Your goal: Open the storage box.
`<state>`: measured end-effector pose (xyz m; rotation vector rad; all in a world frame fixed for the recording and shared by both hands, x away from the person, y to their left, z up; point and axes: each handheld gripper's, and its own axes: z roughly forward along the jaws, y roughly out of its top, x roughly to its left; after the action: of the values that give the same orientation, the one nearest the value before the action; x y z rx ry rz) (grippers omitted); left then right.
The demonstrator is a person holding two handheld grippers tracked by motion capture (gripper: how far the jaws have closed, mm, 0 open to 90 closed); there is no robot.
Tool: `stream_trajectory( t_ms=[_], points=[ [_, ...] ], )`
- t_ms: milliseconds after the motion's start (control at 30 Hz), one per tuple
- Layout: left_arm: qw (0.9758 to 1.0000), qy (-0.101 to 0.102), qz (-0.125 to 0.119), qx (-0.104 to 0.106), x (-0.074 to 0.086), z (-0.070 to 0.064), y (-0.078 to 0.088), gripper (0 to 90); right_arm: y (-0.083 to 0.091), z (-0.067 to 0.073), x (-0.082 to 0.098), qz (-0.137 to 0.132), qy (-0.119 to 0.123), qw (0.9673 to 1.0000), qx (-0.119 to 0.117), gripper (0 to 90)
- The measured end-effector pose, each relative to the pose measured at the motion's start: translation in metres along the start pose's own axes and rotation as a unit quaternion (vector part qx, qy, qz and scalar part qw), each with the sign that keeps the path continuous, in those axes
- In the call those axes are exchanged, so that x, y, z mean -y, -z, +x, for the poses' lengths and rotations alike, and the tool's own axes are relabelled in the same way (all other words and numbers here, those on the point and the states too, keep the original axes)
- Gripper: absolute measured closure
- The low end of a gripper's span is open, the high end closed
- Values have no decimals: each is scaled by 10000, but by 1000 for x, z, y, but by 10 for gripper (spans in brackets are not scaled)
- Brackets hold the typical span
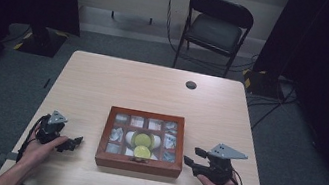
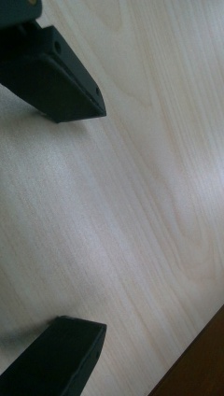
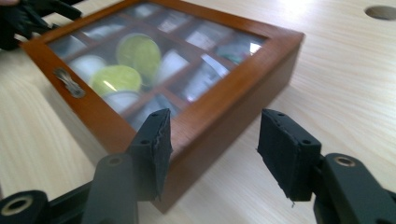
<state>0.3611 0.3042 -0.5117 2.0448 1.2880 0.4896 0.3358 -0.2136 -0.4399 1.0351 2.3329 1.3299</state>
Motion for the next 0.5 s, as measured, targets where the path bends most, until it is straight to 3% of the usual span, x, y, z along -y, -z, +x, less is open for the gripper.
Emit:
stream_trajectory(
  t_ms=[500],
  points=[
    [10000,0,0,-1,0,0,0,0,-19,31,-27,-63,322,9979,-555,502]
  ],
)
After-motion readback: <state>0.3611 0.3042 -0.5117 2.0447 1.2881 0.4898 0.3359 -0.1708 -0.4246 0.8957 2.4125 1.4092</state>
